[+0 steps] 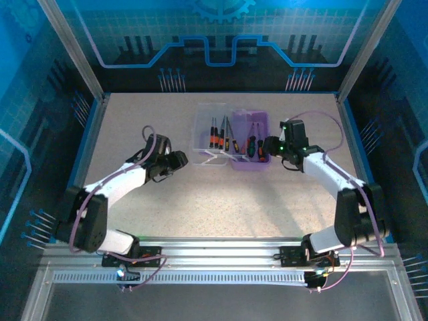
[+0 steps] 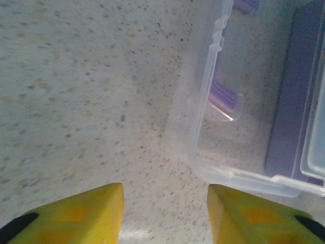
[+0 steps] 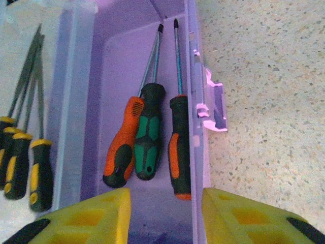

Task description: Pack the tool kit

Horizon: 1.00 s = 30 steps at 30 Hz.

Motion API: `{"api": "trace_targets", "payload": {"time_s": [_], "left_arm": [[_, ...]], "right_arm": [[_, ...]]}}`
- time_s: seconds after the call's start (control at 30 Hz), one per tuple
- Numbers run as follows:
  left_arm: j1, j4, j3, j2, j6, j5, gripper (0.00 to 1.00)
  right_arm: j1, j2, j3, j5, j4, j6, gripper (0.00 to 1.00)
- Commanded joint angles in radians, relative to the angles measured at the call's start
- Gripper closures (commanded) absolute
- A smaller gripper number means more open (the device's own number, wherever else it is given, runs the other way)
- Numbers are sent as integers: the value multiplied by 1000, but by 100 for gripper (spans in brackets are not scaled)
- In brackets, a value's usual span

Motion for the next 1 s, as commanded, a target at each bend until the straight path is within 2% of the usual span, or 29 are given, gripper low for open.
{"api": "trace_targets", "payload": {"time_s": [0.0,0.13,0.4,0.53,0.7,0.97], "left_arm": [[7,74,107,106,72,156,59],[8,113,160,203,99,179,62],[8,46,245,309,160,100,66],[8,26,253,332,172,69,80],[8,-10,255,322,214,34,100],[8,-155,272,199,260,-69,100]], "right_arm": [[-25,59,53,-71,-30,21,60],[-64,71,56,-73,-22,33,60],[-143,-36,1,-100,-64,31,57],[-157,-65,-18,-98,-87,19,57],[-167,-89,-20,-106,-111,-3,53],[-175,-53,-27,-166,-55,11,48]]}}
